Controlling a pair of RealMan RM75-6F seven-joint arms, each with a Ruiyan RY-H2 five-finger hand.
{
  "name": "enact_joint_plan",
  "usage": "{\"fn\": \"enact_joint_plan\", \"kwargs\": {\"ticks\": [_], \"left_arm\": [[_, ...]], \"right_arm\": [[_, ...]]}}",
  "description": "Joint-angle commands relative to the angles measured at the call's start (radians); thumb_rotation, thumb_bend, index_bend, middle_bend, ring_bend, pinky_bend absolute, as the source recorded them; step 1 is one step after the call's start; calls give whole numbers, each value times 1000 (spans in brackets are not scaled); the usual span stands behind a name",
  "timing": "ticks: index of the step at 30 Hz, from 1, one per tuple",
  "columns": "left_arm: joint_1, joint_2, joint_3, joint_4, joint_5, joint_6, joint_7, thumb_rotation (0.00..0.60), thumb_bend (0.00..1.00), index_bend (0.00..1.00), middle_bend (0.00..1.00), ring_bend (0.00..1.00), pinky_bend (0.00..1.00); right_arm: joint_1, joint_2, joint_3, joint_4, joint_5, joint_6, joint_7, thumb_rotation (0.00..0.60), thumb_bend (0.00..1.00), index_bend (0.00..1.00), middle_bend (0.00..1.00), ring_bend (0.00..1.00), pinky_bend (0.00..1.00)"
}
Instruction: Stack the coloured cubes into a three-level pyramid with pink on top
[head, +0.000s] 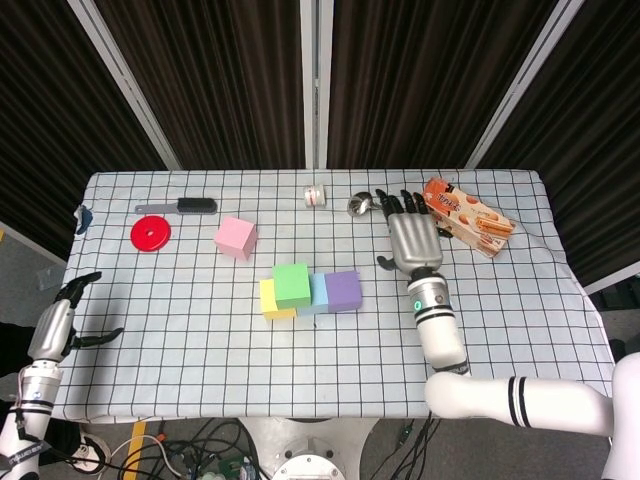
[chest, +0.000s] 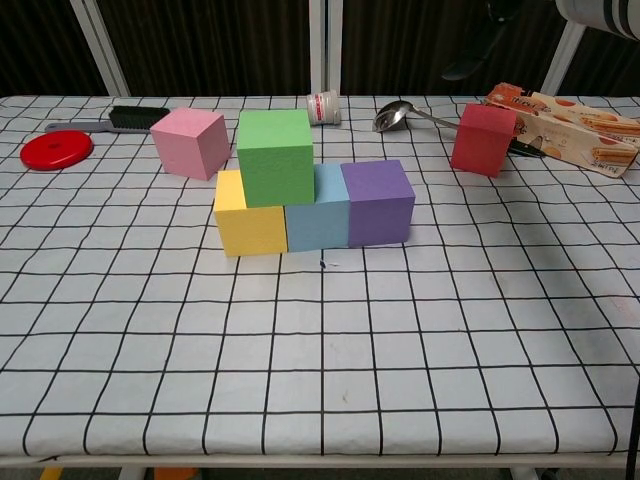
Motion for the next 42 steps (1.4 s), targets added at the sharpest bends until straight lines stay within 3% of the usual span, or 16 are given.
{"fn": "enact_joint_plan", "kwargs": {"ticks": [1, 5, 12, 28, 36, 42], "left_arm": [[-1, 2, 1, -4, -1, -2, 5, 600, 92, 123, 124, 60, 88], [1, 1, 2, -4, -6, -3, 5, 600, 91, 123, 124, 60, 88], [3, -3, 4, 4, -6, -3, -2, 600, 91, 123, 124, 60, 88], [-3, -16, 6, 28, -20, -30, -2, 600, 91, 123, 124, 60, 88], [-2, -16, 8, 29, -20, -32, -3, 600, 92, 123, 124, 60, 88], [-3, -14, 6, 24, -15, -28, -1, 600, 92, 123, 124, 60, 88]], "right_arm": [[-6, -34, 4, 158, 108, -70, 7, 600, 101, 0, 129, 0, 0], [3, -95, -20, 301, 139, -134, -3, 600, 101, 0, 101, 0, 0], [8, -180, -16, 502, 165, -230, 15, 600, 103, 0, 100, 0, 0], [20, -285, -1, 738, 158, -381, 35, 600, 110, 0, 148, 0, 0], [26, -334, 10, 814, 126, -374, 40, 600, 185, 0, 367, 0, 0], [3, -303, 34, 747, 65, -315, 76, 600, 286, 0, 508, 51, 0]]}}
